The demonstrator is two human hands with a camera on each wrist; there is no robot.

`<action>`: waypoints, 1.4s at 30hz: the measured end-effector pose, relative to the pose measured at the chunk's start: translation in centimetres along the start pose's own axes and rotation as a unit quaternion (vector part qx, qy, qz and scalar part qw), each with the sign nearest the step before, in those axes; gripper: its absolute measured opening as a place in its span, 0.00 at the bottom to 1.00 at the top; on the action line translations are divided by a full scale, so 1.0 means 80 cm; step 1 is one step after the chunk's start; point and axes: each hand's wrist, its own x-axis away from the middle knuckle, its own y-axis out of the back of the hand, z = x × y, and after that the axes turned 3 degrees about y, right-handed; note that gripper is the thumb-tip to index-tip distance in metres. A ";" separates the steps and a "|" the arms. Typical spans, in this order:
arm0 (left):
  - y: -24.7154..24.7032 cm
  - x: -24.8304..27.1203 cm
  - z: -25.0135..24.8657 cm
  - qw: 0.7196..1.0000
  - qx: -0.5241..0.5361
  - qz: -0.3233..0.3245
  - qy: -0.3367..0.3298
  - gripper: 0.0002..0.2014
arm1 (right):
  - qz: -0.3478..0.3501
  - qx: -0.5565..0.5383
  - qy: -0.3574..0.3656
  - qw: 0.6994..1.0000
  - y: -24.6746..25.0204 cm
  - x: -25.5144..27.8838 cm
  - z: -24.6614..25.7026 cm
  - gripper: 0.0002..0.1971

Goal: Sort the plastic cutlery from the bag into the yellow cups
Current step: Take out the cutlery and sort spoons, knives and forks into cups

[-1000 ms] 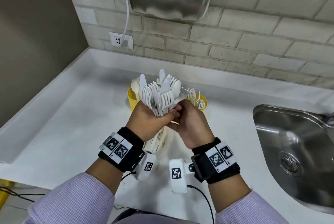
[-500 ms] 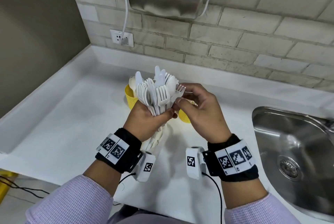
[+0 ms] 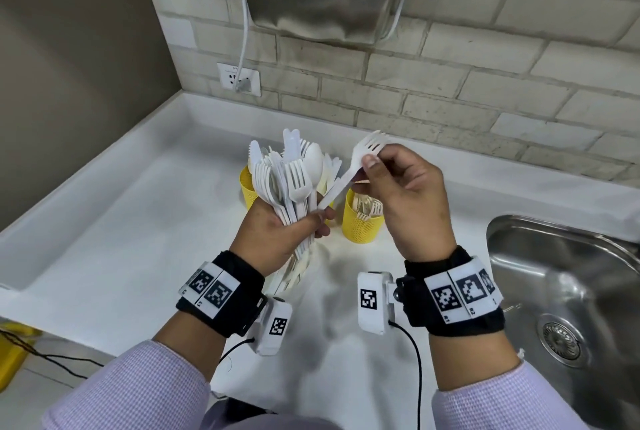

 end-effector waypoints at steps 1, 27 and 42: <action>0.001 -0.001 -0.001 1.000 -0.007 -0.002 -0.001 0.12 | -0.010 -0.025 -0.001 1.000 0.003 -0.006 0.002 0.07; 0.009 -0.065 0.003 0.950 0.228 0.191 0.094 0.11 | 0.147 0.018 0.021 0.989 -0.006 -0.069 -0.004 0.15; 0.014 -0.067 -0.001 0.918 0.251 0.276 0.131 0.07 | 0.174 0.112 0.098 0.973 -0.003 -0.086 -0.003 0.08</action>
